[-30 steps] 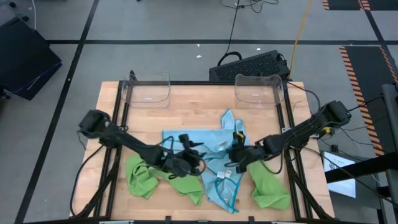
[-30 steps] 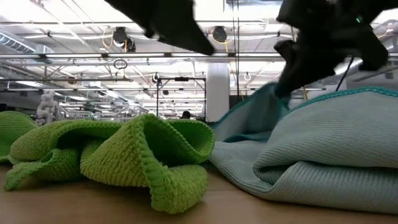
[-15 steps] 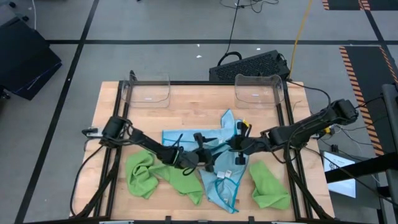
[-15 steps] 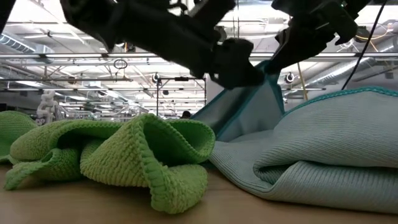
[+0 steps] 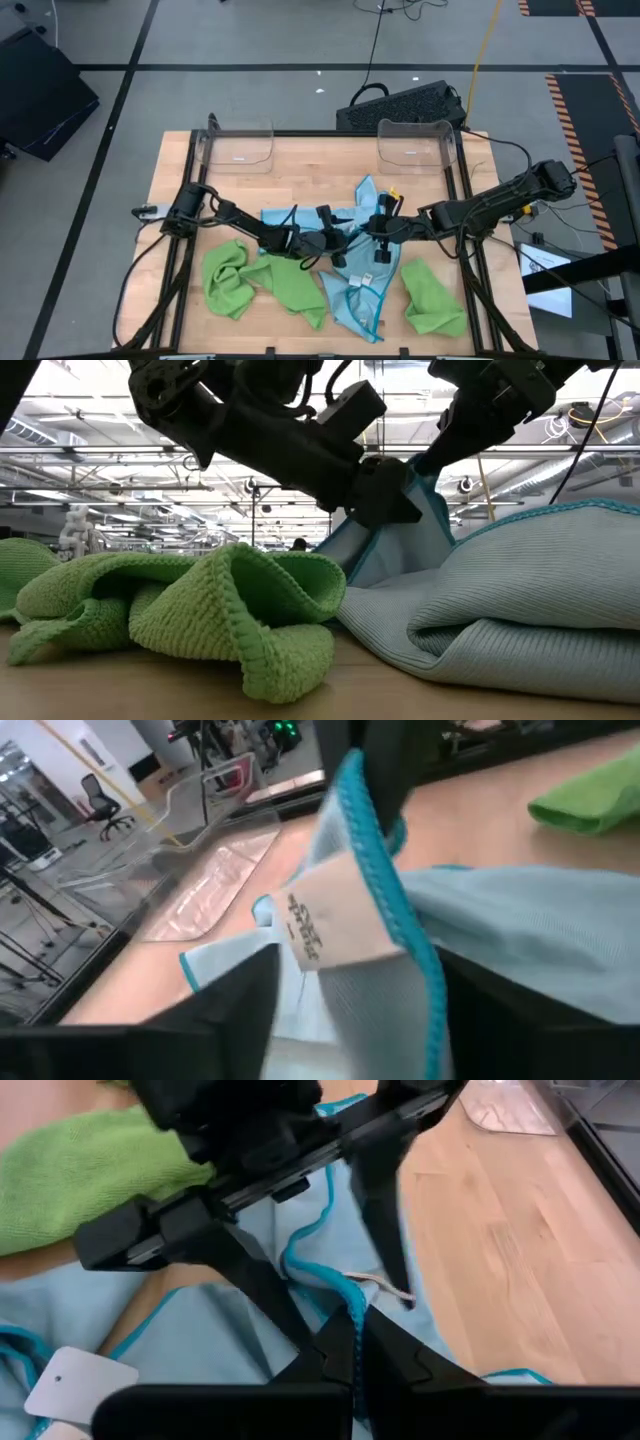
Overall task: Fold microfiber towels
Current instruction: Fold the top left blue microfiber cloth
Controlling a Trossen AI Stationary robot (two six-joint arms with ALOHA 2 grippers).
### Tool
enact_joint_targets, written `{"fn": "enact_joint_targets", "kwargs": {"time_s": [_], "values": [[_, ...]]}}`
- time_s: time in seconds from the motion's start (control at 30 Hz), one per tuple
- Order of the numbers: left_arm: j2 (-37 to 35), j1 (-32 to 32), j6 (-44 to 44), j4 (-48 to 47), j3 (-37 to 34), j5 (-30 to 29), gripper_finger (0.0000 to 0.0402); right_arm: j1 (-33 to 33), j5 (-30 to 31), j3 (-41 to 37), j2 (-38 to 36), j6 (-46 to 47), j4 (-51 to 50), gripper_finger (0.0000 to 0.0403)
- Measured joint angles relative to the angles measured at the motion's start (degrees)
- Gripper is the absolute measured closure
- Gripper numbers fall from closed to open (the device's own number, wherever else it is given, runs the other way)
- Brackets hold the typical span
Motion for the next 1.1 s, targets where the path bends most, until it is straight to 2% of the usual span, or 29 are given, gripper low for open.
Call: {"fn": "enact_joint_targets", "kwargs": {"time_s": [0.17,0.23,0.33,0.43,0.6,0.77,0.87,0.97,1.1], "values": [[0.00,0.00,3.00,-0.70,0.00,0.47,0.0334,0.02,0.01,0.00,0.00,0.64,0.00,0.0401],[0.00,0.00,2.87,-1.46,0.00,3.22,0.0383,0.02,0.02,0.00,0.00,0.66,-0.30,0.0401],[0.00,0.41,0.80,-2.17,0.00,6.99,0.0386,0.08,0.00,0.00,0.00,0.97,-2.20,0.0391],[0.00,0.78,-2.03,-3.73,0.00,9.90,0.0394,1.10,0.26,0.00,-0.02,1.88,-5.54,0.0360],[-0.89,1.08,-4.41,-5.97,0.00,10.41,0.0396,4.56,2.20,0.00,-0.38,3.97,-9.49,0.0276],[-4.03,1.14,-3.75,-7.85,-0.02,11.36,0.0397,8.56,9.18,-0.04,-0.40,4.82,-12.37,0.0180],[-5.02,1.28,-3.12,-8.99,-0.04,12.49,0.0398,9.47,13.40,-0.84,0.04,4.71,-10.52,0.0139],[-5.16,1.55,-3.33,-9.81,-0.07,12.84,0.0397,9.84,13.60,-2.49,0.02,3.85,-6.46,0.0125],[-5.29,2.60,-6.64,-12.19,-0.07,13.05,0.0396,9.90,11.73,-4.68,-0.02,5.22,-3.15,0.0148]]}}
